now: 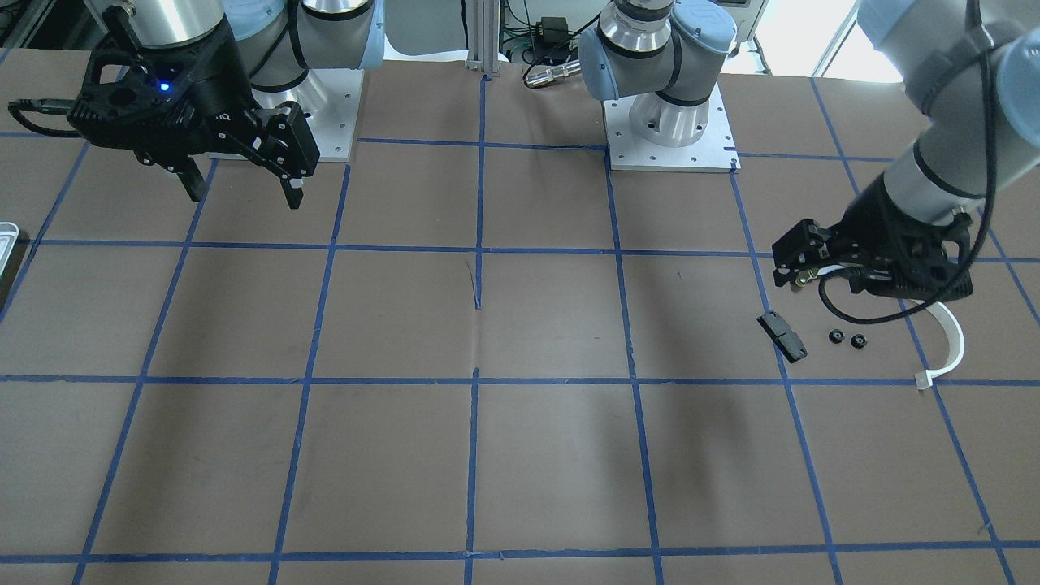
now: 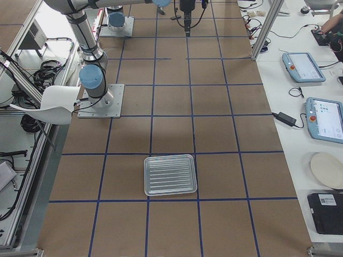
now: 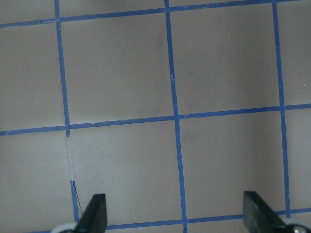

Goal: Place bearing gear from tray to pile

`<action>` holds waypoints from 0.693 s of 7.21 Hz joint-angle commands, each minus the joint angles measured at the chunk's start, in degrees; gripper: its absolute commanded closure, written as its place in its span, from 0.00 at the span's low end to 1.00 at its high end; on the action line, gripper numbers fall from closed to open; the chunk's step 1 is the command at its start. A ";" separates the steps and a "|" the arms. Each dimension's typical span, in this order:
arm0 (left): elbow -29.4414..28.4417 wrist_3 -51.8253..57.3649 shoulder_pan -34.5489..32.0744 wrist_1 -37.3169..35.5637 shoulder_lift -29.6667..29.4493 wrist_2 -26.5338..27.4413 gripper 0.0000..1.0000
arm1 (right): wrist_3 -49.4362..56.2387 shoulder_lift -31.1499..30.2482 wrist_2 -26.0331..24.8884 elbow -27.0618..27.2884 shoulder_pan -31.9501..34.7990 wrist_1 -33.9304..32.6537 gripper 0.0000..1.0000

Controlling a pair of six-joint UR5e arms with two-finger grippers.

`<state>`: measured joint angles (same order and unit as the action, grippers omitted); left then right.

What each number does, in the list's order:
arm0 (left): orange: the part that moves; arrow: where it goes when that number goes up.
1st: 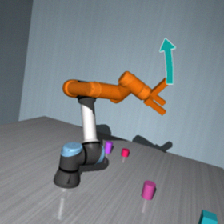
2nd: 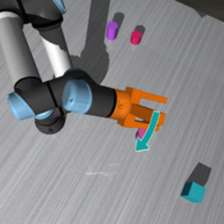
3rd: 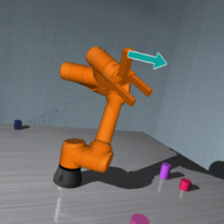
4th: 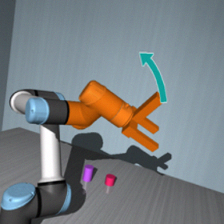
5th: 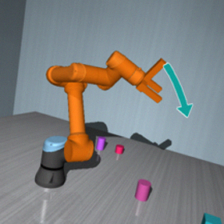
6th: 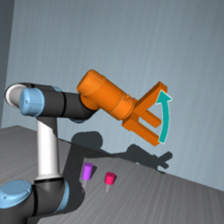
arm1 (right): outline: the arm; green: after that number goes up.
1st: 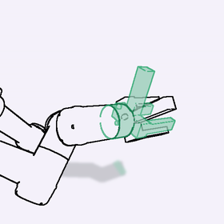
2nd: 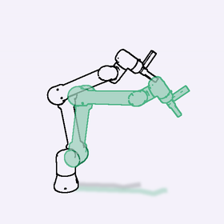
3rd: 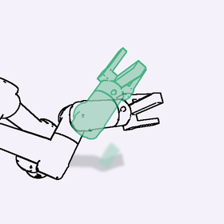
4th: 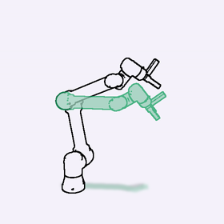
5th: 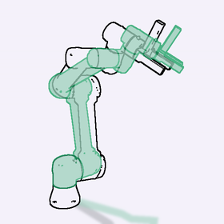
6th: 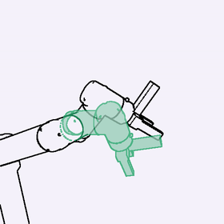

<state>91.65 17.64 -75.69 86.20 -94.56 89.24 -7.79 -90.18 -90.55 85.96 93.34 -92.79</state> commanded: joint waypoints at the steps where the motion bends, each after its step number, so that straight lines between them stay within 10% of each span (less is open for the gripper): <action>1: -2.44 -15.35 -8.12 2.66 2.79 0.33 0.00 | 0.06 0.00 0.02 0.00 0.00 0.06 0.00; 5: -3.74 -18.78 -15.11 7.99 5.79 2.18 0.00 | 0.06 0.00 -0.15 -0.09 0.00 0.06 0.00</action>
<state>89.02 -1.00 -90.77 91.31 -89.10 91.53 -7.74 -90.18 -90.63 85.94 93.31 -92.75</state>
